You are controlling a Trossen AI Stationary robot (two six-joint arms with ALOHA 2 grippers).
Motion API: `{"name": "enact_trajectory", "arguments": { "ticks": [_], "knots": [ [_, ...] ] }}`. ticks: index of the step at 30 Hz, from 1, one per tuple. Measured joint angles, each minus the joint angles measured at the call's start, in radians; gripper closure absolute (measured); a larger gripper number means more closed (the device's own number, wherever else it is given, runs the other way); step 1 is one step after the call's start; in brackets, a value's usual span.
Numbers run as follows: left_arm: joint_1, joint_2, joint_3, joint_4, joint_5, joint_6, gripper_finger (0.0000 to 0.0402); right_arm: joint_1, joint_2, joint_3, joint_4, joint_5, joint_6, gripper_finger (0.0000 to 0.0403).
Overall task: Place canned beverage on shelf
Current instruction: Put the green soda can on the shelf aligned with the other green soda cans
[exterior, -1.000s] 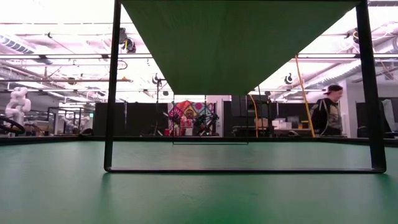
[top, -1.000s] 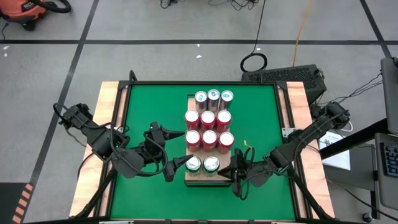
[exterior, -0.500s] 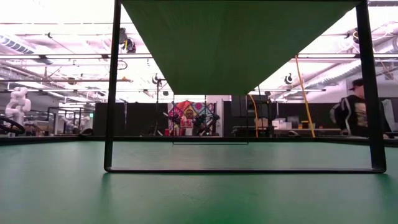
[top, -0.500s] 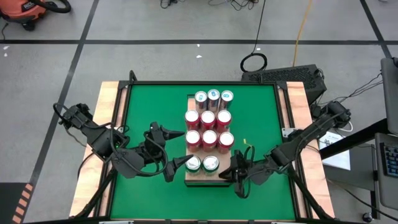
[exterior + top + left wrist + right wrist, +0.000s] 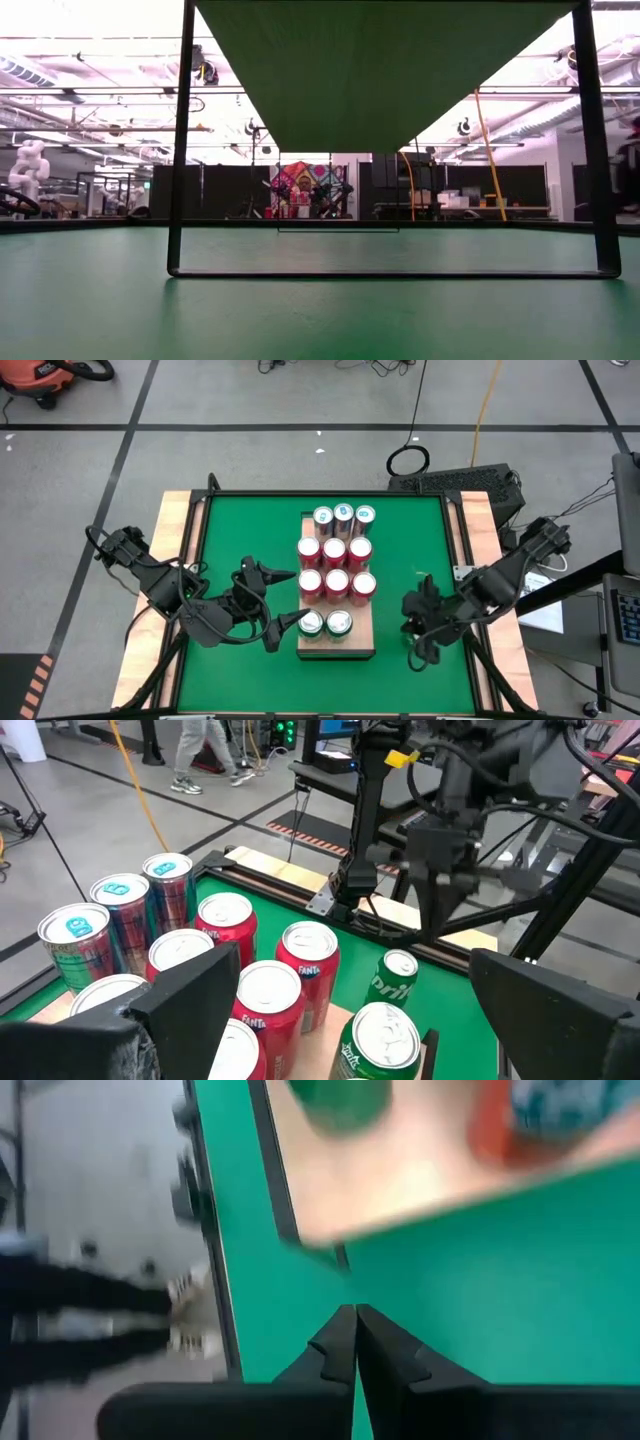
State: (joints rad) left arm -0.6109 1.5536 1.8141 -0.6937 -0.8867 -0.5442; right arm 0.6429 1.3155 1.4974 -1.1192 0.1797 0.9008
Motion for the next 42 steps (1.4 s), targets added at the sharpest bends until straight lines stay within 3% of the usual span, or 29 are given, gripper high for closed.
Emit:
{"name": "enact_trajectory", "arguments": {
  "ticks": [5,11,22,26,31,42],
  "knots": [
    [0.0,0.0,0.0,-0.004,0.0,0.0,0.0008,0.013,0.0,0.041,-0.18,-0.105,0.061,0.0377],
    [0.0,0.0,0.0,-0.005,0.0,0.0,0.0008,0.025,0.002,0.01,-0.262,-0.105,0.102,0.0309],
    [0.0,0.0,0.0,-0.006,0.018,0.0,0.0008,0.054,-0.001,-0.213,-0.115,-0.147,0.058,0.0113],
    [0.0,0.0,0.0,-0.006,0.019,0.0,0.0008,0.054,-0.002,-0.287,-0.048,-0.156,0.06,0.0064],
    [0.0,0.0,0.0,-0.006,0.019,0.0,0.0008,0.054,-0.002,-0.36,-0.011,-0.159,0.088,0.0042],
    [0.0,0.0,0.0,-0.006,0.023,0.0,0.0008,0.054,-0.002,-0.392,-0.002,-0.129,0.071,0.0041]
  ]
}}
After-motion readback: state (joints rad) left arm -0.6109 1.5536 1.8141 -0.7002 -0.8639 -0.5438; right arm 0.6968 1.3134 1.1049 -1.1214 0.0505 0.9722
